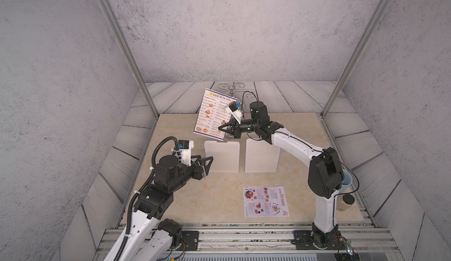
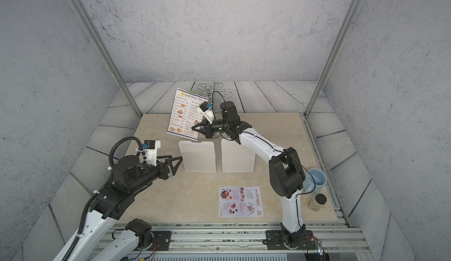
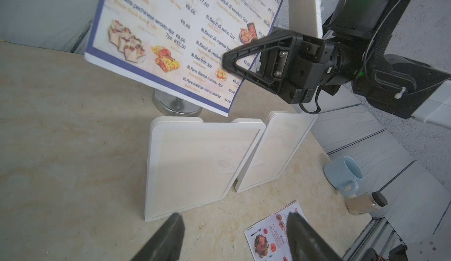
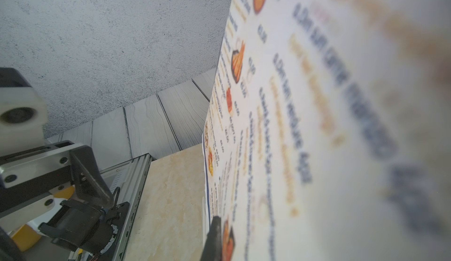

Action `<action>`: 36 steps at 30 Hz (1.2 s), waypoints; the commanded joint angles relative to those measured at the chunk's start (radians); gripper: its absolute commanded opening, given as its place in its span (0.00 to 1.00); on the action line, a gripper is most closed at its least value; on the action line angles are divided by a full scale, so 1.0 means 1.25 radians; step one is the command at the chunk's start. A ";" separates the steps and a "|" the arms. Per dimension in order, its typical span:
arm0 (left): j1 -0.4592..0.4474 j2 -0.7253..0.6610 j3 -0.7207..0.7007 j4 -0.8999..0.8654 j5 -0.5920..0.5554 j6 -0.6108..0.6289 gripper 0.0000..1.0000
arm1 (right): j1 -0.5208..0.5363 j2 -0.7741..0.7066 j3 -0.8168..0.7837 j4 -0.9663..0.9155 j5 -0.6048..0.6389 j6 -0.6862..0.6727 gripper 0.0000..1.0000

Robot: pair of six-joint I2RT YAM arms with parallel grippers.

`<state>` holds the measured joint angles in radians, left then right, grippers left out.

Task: Insert the menus into the narrow rack
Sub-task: Insert the menu into the narrow rack.

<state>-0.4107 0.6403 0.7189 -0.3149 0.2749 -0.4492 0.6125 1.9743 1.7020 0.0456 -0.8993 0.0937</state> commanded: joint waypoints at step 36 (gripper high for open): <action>-0.002 -0.023 -0.002 -0.018 -0.003 0.009 0.71 | 0.003 -0.072 -0.116 0.019 0.006 -0.016 0.00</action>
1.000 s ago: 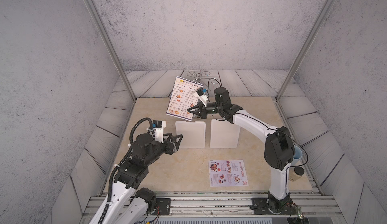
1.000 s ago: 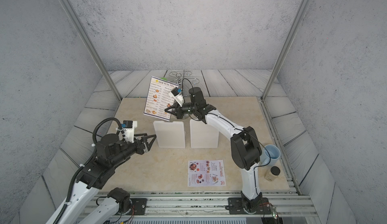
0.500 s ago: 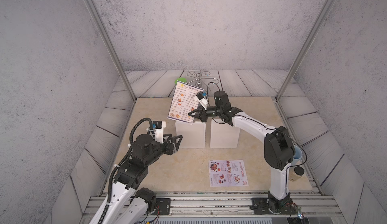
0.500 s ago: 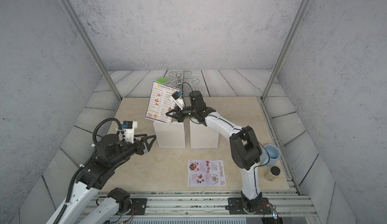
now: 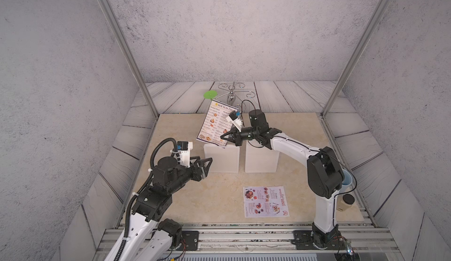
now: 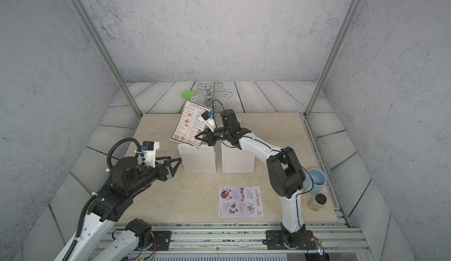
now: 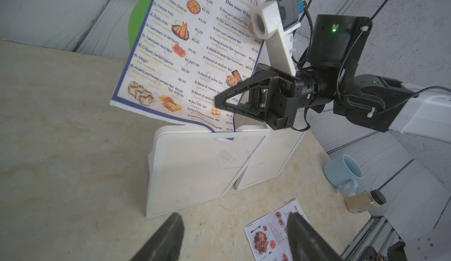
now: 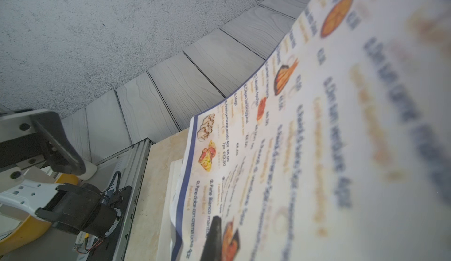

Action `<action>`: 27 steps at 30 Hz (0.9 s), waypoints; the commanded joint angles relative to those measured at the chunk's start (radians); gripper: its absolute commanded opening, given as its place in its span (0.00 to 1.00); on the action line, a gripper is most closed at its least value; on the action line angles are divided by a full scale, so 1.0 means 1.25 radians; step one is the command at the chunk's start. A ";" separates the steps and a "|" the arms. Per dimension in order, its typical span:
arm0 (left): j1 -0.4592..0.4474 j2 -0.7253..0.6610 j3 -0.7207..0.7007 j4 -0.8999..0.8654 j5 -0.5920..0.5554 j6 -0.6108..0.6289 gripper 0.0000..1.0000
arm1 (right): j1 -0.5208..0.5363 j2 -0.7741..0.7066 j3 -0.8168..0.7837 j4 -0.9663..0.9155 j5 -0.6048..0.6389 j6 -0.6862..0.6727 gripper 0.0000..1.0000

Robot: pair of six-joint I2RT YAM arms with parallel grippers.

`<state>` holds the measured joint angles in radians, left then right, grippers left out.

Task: Insert the menus into the narrow rack
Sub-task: Insert the menu into the narrow rack.

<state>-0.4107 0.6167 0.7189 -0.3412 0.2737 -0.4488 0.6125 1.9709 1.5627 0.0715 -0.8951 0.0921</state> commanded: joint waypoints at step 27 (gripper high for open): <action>-0.002 0.009 0.007 0.003 0.003 0.014 0.71 | 0.003 -0.113 -0.008 -0.059 0.026 -0.064 0.00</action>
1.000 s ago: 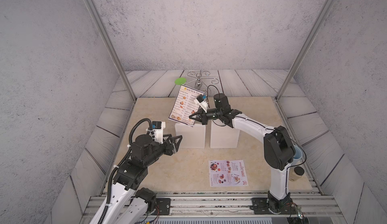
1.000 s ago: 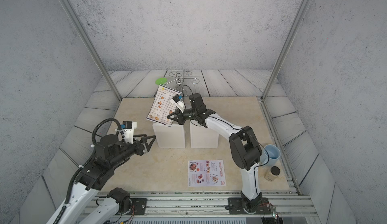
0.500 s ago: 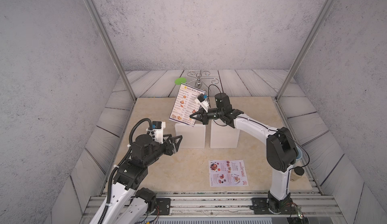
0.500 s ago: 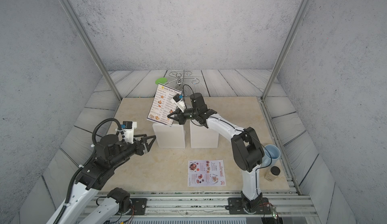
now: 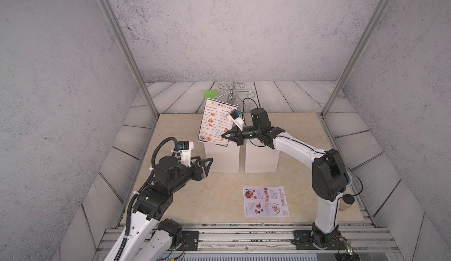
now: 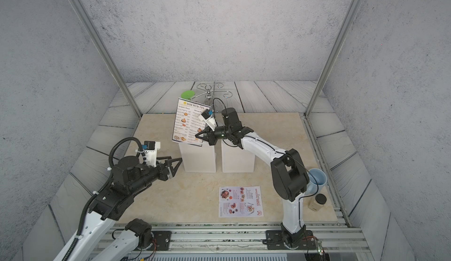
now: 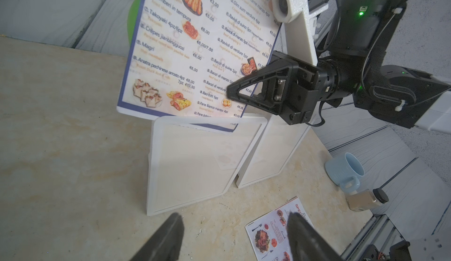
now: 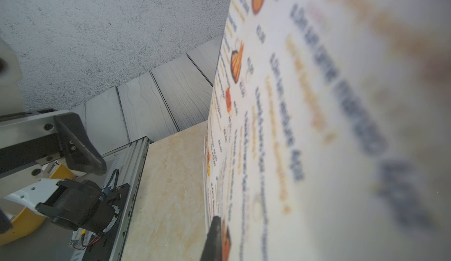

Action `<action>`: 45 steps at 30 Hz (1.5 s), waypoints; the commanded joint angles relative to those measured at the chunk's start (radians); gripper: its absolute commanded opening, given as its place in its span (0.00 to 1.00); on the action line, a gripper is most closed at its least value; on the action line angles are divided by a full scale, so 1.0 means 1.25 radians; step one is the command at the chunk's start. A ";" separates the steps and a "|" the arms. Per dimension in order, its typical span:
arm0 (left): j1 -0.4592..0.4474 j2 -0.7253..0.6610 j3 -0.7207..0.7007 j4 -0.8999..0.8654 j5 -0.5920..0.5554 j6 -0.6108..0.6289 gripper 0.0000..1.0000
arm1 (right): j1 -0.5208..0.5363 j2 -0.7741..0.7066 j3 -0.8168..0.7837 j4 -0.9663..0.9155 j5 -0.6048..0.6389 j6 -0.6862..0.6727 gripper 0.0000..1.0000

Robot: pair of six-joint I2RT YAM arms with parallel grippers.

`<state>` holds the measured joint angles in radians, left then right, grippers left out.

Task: Insert the menus into the narrow rack
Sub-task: Insert the menu into the narrow rack.

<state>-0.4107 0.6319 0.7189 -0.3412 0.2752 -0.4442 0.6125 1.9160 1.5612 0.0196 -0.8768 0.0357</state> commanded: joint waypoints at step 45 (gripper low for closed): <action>-0.002 0.005 -0.016 0.031 0.003 0.006 0.71 | -0.024 -0.135 -0.054 -0.152 0.046 -0.115 0.00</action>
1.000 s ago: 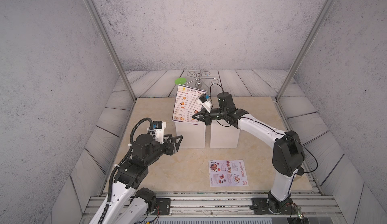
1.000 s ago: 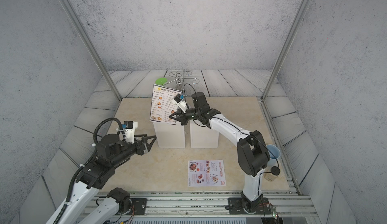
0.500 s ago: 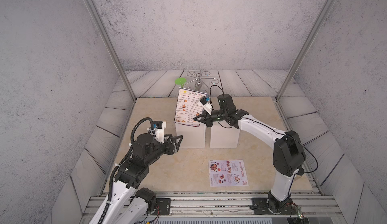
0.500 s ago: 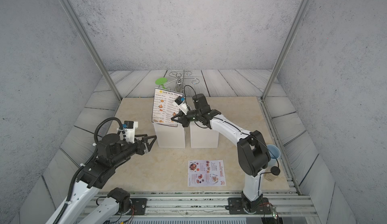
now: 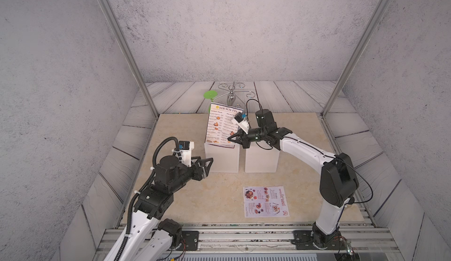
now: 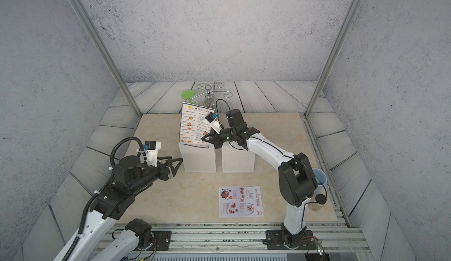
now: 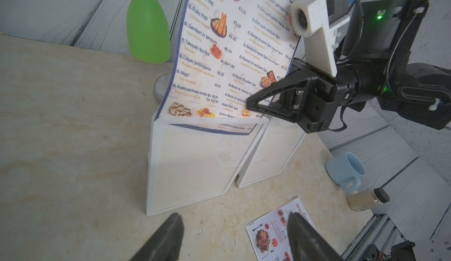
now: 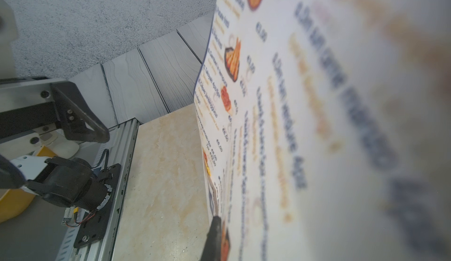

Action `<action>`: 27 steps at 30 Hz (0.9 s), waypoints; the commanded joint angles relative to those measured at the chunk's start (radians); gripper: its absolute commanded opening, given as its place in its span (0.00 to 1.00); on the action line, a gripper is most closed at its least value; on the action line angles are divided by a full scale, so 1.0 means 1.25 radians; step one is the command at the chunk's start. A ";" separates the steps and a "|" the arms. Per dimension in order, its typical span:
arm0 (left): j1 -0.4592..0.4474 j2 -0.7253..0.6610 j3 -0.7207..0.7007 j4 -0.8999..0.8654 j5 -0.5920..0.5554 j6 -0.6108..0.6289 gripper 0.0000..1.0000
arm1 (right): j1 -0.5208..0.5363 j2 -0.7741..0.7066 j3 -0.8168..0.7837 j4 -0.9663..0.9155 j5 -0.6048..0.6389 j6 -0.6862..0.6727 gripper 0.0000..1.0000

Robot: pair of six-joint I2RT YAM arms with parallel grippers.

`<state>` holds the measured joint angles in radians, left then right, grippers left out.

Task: Insert the menus into the narrow rack
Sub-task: Insert the menu into the narrow rack.

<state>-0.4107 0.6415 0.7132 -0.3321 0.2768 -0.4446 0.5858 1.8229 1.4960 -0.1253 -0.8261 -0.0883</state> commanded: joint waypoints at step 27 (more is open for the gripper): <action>-0.002 0.047 0.019 0.043 0.002 0.029 0.72 | -0.005 -0.055 0.025 -0.100 0.003 -0.050 0.00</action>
<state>-0.4107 0.6914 0.7052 -0.3027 0.2771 -0.4290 0.5831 1.7927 1.4982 -0.2203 -0.8112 -0.1341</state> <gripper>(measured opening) 0.720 0.044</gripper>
